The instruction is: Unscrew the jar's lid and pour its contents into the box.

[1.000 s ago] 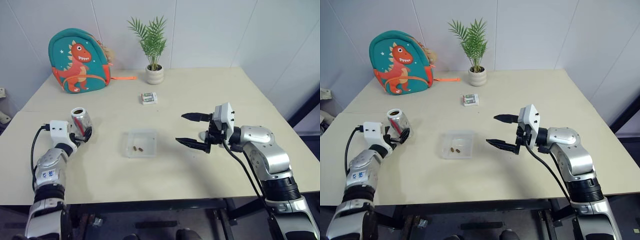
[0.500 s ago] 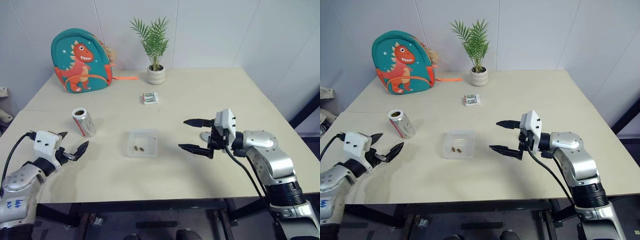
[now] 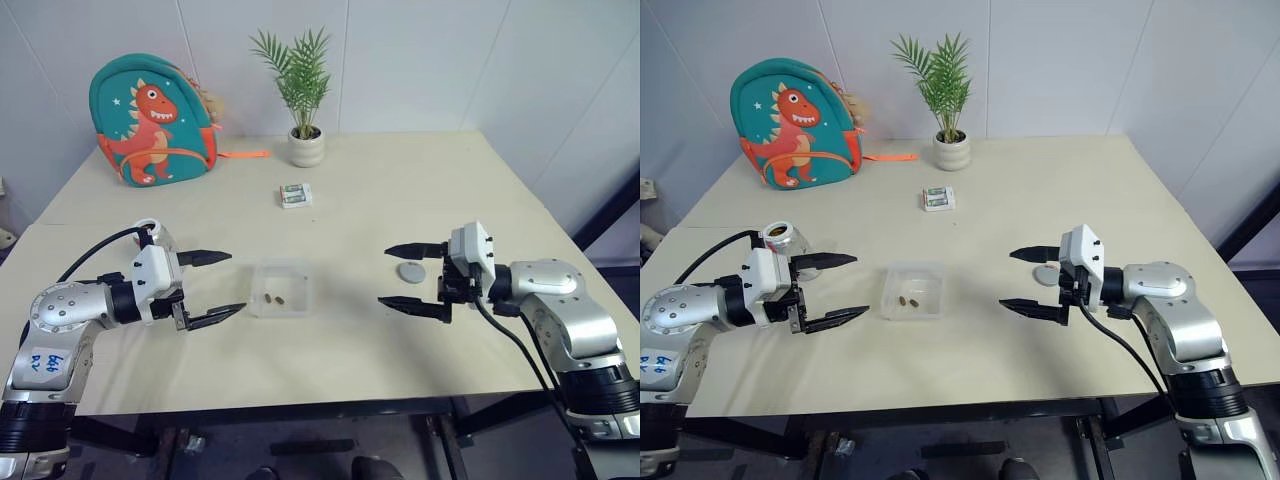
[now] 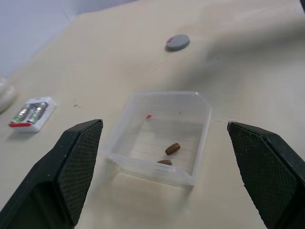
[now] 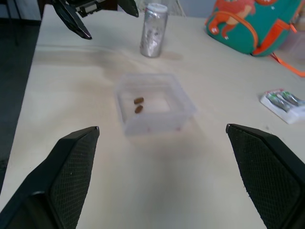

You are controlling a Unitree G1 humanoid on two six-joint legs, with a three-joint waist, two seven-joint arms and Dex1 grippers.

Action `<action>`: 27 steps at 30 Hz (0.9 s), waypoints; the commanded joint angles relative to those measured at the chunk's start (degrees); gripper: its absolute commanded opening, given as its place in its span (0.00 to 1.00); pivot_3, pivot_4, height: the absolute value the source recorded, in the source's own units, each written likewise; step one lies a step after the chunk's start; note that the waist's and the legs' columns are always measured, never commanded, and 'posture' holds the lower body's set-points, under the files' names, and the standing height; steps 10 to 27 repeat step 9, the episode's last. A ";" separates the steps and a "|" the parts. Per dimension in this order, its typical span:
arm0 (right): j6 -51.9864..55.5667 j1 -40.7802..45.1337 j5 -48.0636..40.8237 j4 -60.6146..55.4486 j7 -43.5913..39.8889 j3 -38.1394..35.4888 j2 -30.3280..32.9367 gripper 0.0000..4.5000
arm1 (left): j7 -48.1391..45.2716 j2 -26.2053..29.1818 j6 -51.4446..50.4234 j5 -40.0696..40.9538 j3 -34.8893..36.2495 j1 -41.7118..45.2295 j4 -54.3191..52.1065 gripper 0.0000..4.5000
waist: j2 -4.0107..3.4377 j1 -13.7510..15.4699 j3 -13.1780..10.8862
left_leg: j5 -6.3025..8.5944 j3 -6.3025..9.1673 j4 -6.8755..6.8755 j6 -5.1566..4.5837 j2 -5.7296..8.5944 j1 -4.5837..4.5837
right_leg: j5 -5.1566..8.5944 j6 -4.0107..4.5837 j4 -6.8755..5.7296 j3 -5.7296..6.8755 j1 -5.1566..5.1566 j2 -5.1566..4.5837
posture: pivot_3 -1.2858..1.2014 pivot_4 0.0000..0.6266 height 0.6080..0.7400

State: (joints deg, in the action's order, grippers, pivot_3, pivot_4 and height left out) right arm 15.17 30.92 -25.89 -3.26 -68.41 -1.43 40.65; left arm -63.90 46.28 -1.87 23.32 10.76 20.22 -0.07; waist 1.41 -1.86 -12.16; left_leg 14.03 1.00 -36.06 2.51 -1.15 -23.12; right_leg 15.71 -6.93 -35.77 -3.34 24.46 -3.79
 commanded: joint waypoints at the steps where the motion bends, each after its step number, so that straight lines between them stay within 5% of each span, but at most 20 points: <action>1: 0.49 -1.48 -1.33 -4.10 1.03 -2.94 1.62 1.00 | -1.62 0.53 1.47 0.32 0.21 1.42 1.06 0.99 | 0.00 0.02 0.00 | 0.02 -0.01 -0.01 0.01 -0.04 0.00 | 0.00 0.00 0.00 -0.02 0.00 0.05 | 0.52 0.24 1.00; 27: 2.14 -4.27 -2.01 -6.94 3.18 -4.74 2.48 1.00 | -0.05 -0.23 -0.20 0.84 0.57 1.26 0.14 0.99 | 0.00 0.12 0.00 | 0.03 -0.03 -0.13 0.03 -0.13 0.01 | -0.01 0.02 -0.08 -0.07 0.00 0.17 | 0.52 0.24 1.00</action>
